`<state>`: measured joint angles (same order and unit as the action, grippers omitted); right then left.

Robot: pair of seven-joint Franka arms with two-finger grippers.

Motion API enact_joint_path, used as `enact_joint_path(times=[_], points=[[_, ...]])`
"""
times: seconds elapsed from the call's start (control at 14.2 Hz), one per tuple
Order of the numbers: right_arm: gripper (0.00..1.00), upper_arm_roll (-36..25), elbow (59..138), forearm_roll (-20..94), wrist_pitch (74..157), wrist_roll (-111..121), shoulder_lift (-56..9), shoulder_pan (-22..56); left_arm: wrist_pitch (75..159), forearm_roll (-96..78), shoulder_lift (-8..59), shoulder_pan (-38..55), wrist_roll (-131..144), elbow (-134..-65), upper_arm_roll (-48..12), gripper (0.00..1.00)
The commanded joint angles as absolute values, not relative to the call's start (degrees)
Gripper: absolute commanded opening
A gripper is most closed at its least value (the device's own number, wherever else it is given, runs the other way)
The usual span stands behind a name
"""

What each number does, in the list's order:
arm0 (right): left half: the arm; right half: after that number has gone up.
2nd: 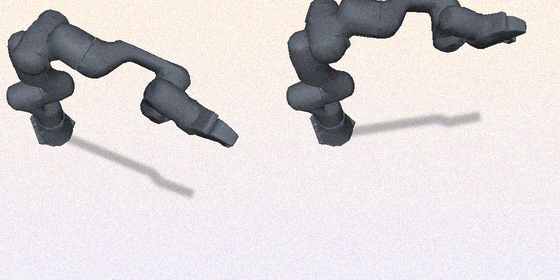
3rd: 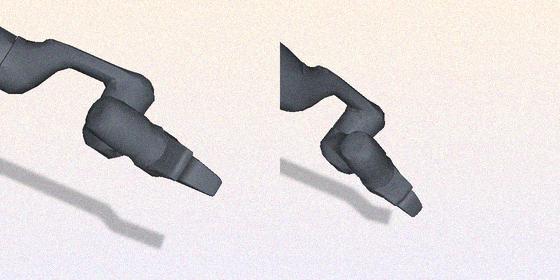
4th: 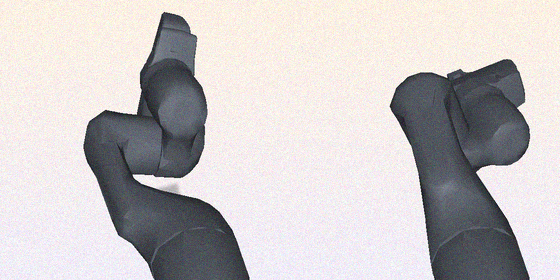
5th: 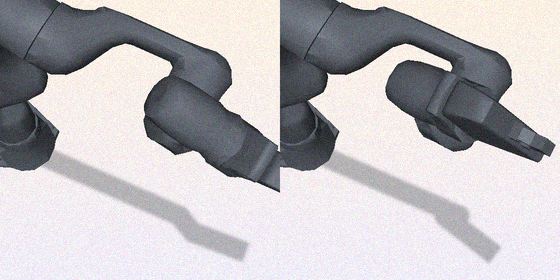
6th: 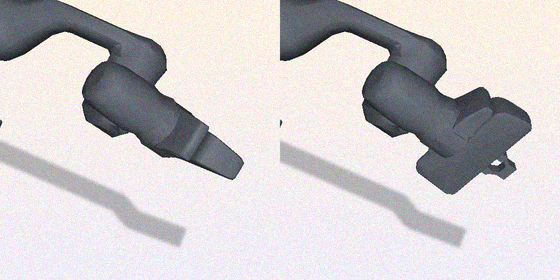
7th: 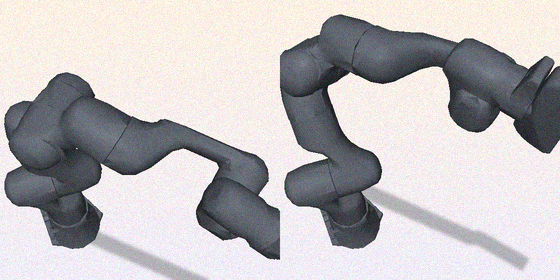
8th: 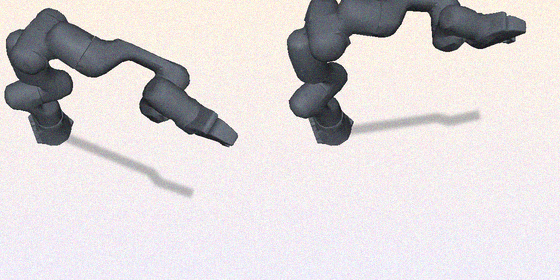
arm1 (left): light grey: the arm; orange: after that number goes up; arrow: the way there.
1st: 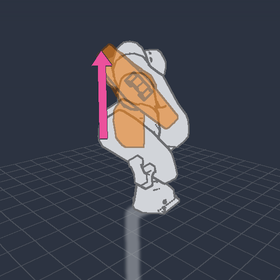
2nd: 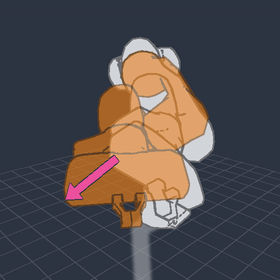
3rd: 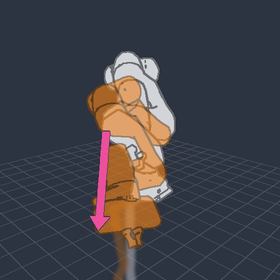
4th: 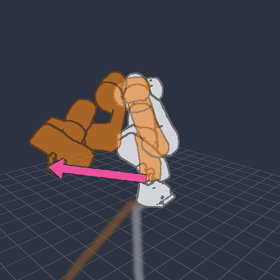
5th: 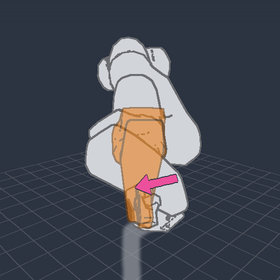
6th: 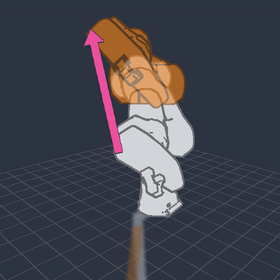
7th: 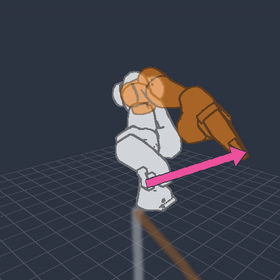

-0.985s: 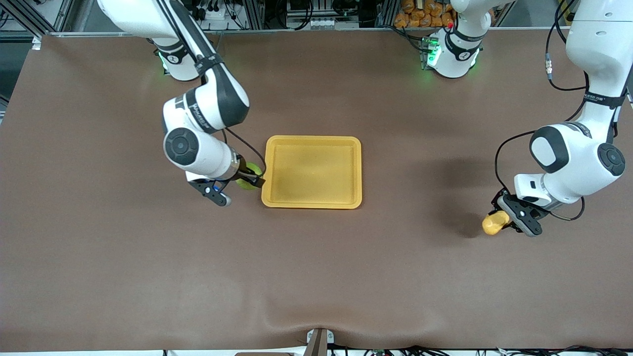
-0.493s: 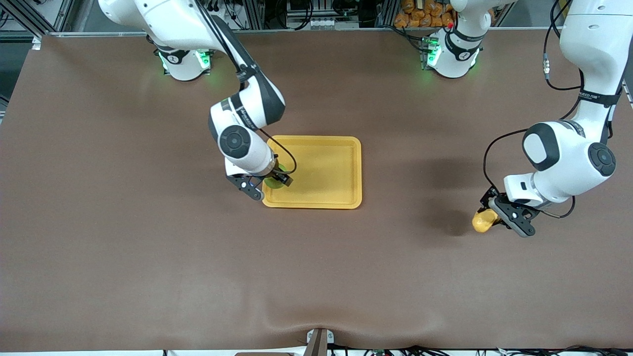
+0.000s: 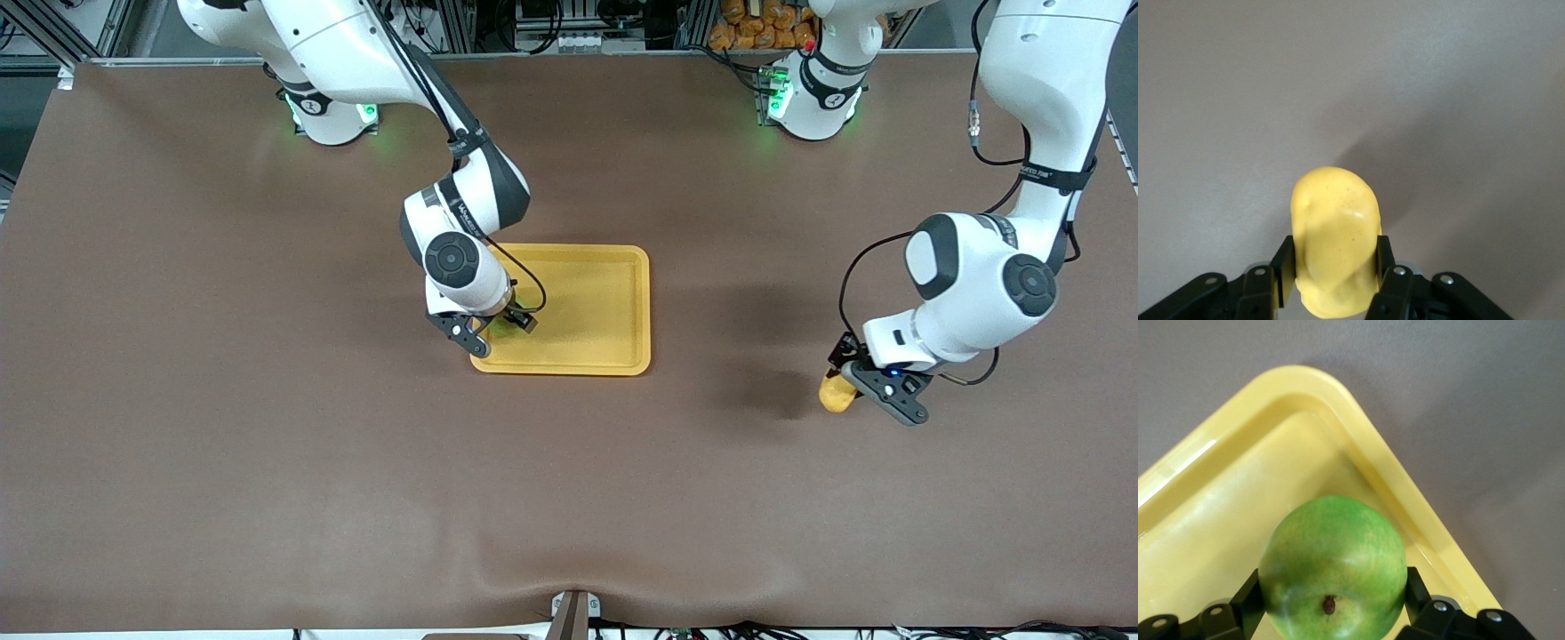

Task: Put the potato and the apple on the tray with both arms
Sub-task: 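Carry the apple over the tray while the left gripper lifts the potato, then release the apple onto the tray while the left gripper carries the potato toward it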

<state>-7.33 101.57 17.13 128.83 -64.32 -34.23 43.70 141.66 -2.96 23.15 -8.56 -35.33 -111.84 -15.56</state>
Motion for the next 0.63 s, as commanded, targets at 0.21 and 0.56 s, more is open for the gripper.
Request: enact_joint_path(times=[0.21, 0.56], points=[[1.0, -8.17, 101.25, 18.46, 128.59, -66.87, -34.89, 43.68, 139.13, 0.0, 21.36, -4.41, -22.87, -112.32, -15.73, 0.2], [1.0, -8.53, 99.59, 18.37, 122.61, -66.45, -32.7, 42.19, 138.78, 0.09, 21.36, 0.34, -11.89, -112.32, -15.65, 0.2]])
